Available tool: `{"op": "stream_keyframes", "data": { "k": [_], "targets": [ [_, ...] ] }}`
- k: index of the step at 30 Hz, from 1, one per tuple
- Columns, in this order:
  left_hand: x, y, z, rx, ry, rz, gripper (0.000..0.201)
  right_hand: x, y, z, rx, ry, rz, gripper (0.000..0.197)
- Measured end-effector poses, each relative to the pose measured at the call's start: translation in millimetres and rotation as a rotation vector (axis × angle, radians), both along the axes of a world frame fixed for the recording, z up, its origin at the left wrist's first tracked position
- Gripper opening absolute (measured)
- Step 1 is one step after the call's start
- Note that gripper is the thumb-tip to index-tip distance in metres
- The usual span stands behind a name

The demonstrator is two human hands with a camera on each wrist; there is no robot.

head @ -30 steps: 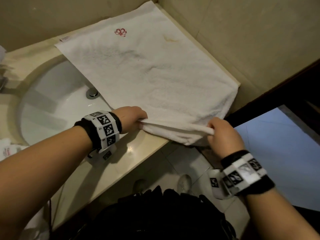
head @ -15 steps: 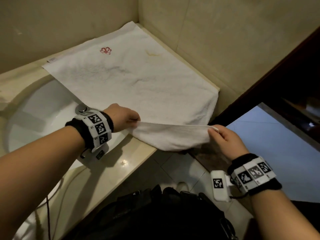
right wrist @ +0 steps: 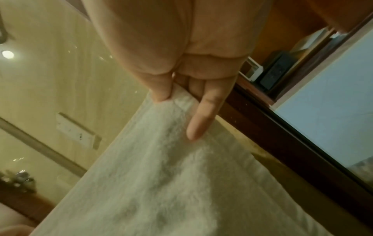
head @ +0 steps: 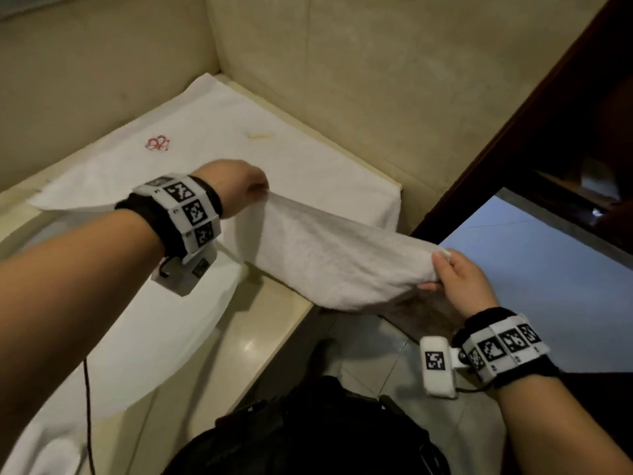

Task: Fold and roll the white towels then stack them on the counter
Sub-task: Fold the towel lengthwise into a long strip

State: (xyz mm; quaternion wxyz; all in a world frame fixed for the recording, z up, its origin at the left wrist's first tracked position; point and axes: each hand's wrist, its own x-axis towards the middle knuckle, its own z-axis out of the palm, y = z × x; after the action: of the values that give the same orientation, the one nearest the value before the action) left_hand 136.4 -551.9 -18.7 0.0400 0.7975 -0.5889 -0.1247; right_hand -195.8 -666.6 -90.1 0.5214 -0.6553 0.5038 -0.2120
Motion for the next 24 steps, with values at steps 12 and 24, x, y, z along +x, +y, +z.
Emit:
{"op": "stream_keyframes", "data": {
  "k": [12,24],
  "targets": [
    [14,-157,-64,0.180,0.023,-0.030,0.029,31,-107,-44,-0.125,0.656,-0.050,0.030],
    [120,-63,-78,0.239,-0.261,0.166,0.032,286,-83,6,-0.620,0.436,0.887,0.031]
  ]
}}
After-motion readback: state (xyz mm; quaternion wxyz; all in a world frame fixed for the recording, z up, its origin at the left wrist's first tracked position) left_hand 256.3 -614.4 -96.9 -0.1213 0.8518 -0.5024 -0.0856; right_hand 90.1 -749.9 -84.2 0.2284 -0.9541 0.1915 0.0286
